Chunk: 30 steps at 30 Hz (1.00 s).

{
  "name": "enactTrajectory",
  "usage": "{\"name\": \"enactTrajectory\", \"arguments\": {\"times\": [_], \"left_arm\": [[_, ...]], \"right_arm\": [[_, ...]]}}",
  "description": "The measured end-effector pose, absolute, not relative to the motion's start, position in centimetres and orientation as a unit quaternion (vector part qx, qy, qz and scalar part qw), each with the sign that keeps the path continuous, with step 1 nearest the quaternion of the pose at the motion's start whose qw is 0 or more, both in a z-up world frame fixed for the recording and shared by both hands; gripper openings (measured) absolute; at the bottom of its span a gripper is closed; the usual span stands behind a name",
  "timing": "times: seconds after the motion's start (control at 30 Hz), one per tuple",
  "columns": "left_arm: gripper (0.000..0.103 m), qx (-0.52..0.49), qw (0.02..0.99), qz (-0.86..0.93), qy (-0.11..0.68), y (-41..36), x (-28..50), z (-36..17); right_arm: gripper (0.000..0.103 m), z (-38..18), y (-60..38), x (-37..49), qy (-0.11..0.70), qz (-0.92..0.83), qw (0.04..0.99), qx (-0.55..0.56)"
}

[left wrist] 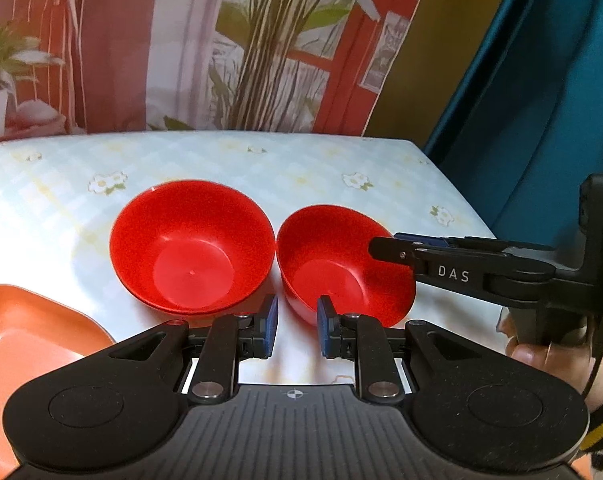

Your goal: Organize plates and bowls

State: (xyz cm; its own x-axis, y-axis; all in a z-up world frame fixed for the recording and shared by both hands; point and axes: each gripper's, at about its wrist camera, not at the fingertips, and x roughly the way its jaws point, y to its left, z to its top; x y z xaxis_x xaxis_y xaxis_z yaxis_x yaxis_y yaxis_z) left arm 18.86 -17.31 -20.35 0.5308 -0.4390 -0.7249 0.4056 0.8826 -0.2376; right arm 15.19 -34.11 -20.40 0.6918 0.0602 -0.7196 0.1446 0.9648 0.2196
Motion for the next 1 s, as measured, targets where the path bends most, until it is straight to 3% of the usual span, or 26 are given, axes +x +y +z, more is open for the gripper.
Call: {"name": "enactTrajectory", "arguments": {"times": [1.0], "left_arm": [[0.027,-0.005,0.863,-0.266,0.428,-19.6,20.3,-21.8]], "right_arm": [[0.02,-21.1,-35.1,12.7,0.367,-0.033,0.907,0.202]]}}
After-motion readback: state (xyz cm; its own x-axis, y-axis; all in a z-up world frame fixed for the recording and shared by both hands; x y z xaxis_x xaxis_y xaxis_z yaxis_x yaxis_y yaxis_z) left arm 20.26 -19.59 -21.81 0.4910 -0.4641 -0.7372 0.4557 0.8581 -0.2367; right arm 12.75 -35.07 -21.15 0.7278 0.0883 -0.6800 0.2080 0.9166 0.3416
